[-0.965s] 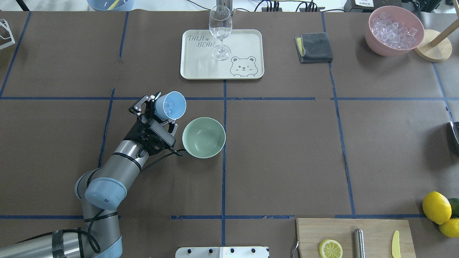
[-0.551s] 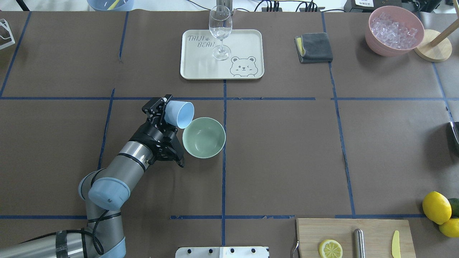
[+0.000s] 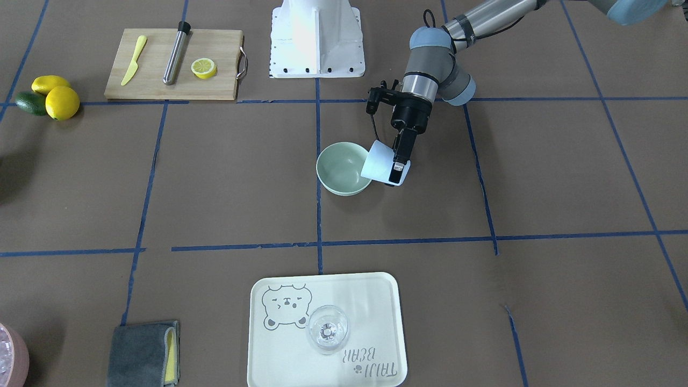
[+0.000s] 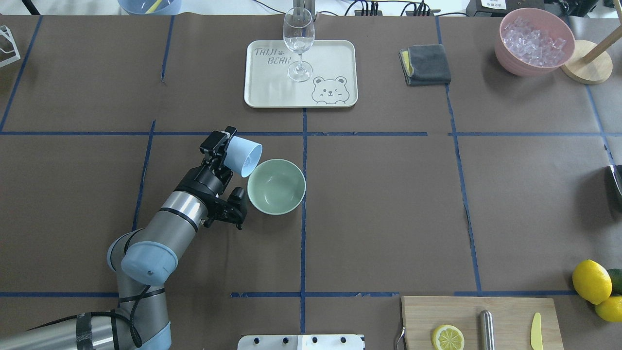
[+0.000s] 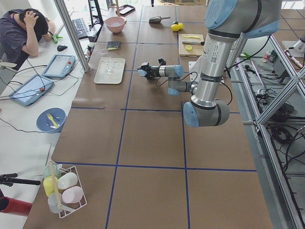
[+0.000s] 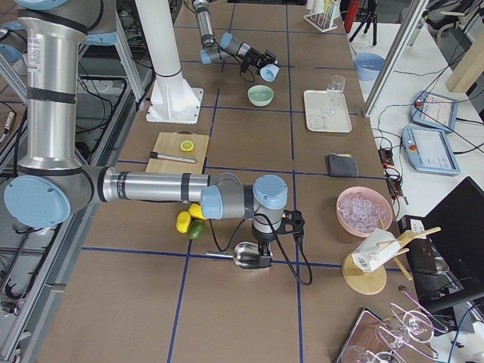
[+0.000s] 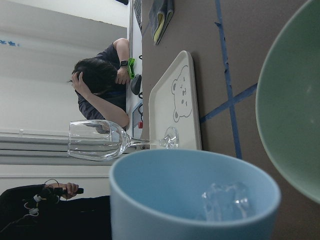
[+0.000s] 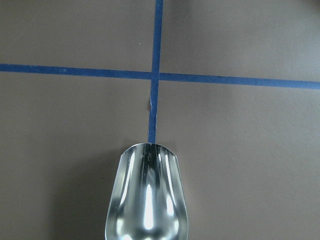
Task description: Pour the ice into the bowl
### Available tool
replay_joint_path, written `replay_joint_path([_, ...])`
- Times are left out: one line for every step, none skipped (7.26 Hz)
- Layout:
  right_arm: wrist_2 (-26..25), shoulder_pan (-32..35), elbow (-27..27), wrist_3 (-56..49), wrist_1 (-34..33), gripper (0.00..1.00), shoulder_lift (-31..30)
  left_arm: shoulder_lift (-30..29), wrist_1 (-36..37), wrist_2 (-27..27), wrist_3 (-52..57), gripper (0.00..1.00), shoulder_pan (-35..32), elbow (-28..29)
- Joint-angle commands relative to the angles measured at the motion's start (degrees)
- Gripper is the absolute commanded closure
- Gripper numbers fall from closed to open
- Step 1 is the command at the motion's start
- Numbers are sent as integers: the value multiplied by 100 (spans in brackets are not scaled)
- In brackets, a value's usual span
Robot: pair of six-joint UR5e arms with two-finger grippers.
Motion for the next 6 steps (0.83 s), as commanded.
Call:
replay_joint_path([17, 6, -10, 10, -9, 0, -13, -10, 72, 490, 992, 100, 21, 54])
replay_joint_path([26, 6, -27, 10, -9, 0, -14, -97, 594, 763, 1169, 100, 117, 2])
replay_joint_path([35, 6, -19, 88, 0, 0, -48, -272, 861, 931, 1171, 100, 283, 19])
replay_joint_path([44, 6, -19, 184, 0, 0, -49, -300, 863, 1158, 1214, 100, 477, 19])
replay_joint_path([44, 6, -19, 220, 0, 0, -49, -309, 881, 1422, 1267, 100, 670, 28])
replay_joint_path([44, 6, -19, 221, 0, 0, -49, -309, 1064, 1546, 1424, 100, 698, 10])
